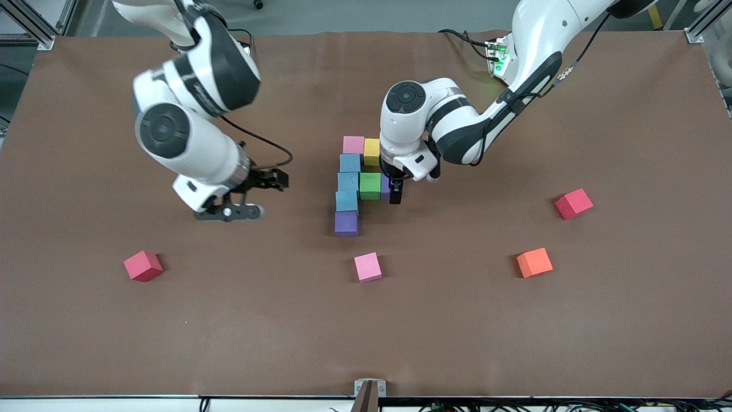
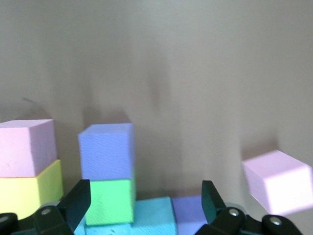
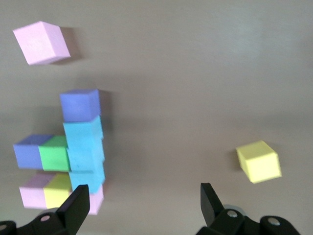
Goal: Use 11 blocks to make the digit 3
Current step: 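Retract the right gripper while the left gripper reaches the pink cube, then grasp the pink cube with the left gripper and lift it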
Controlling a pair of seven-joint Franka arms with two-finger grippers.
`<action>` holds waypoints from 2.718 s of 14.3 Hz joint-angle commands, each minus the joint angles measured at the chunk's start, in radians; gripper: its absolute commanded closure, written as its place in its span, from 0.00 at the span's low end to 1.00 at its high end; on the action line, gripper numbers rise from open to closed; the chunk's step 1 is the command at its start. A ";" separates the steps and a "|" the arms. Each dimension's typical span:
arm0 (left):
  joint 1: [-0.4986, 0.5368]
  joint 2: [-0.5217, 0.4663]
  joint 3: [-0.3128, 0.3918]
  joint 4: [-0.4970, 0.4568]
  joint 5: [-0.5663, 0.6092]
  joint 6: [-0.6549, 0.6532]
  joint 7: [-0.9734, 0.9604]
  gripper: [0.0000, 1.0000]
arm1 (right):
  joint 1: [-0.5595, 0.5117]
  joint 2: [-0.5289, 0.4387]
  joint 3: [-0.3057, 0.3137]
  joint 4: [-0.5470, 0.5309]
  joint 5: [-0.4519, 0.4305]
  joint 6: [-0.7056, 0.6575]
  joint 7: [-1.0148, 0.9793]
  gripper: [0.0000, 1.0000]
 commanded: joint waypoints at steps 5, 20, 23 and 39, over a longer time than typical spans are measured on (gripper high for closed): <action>-0.018 0.185 0.009 0.296 0.016 -0.035 0.440 0.00 | -0.237 -0.241 0.009 -0.161 0.016 -0.081 -0.221 0.00; -0.233 0.480 0.224 0.669 -0.011 0.145 1.227 0.08 | -0.446 -0.298 0.007 0.003 -0.070 -0.094 -0.331 0.00; -0.233 0.496 0.242 0.669 -0.013 0.202 1.361 0.11 | -0.453 -0.281 0.007 0.058 -0.072 -0.091 -0.328 0.00; -0.248 0.613 0.261 0.713 -0.013 0.360 1.471 0.13 | -0.459 -0.284 0.012 0.080 -0.148 -0.169 -0.328 0.00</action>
